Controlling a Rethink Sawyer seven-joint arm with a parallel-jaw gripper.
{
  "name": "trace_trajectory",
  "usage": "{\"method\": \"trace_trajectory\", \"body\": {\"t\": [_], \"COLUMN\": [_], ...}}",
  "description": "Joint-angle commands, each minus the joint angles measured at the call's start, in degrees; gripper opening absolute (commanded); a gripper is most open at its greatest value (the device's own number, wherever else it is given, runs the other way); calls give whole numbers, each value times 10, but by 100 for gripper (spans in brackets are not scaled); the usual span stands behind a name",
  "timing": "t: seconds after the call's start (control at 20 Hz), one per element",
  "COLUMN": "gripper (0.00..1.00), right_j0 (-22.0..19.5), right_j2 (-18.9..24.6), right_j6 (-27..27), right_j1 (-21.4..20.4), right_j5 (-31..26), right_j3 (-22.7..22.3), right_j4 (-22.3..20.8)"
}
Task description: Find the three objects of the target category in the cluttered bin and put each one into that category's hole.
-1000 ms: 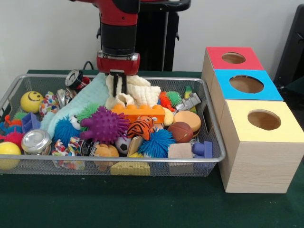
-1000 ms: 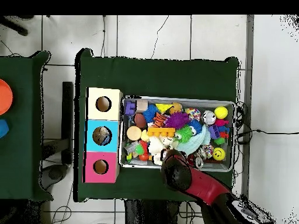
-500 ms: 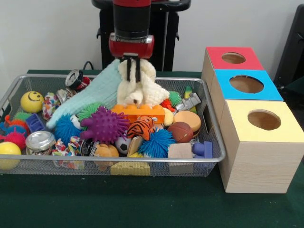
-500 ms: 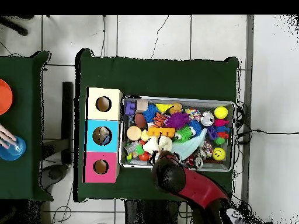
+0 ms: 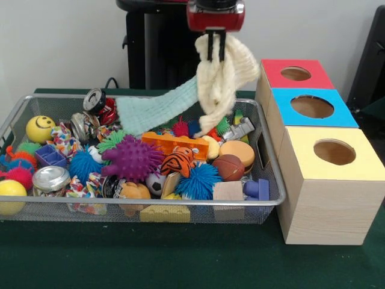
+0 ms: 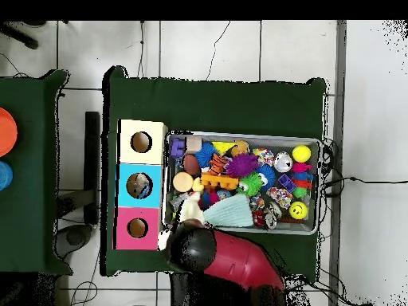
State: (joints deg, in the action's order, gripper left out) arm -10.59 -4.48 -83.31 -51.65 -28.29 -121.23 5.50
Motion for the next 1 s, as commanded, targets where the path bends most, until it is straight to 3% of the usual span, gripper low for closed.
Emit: {"method": "trace_trajectory", "body": {"t": [0.05,0.3,0.7,1.0], "gripper": [0,0,0,0], "right_j0": [30,26,34,49], "right_j2": [-50,-45,-62,-62], "right_j6": [-190,-192,-213,-234], "right_j1": [-29,-34,-58,-57], "right_j5": [-151,-229,-304,-384], "right_j3": [114,155,177,258], "right_j4": [24,21,9,-4]}}
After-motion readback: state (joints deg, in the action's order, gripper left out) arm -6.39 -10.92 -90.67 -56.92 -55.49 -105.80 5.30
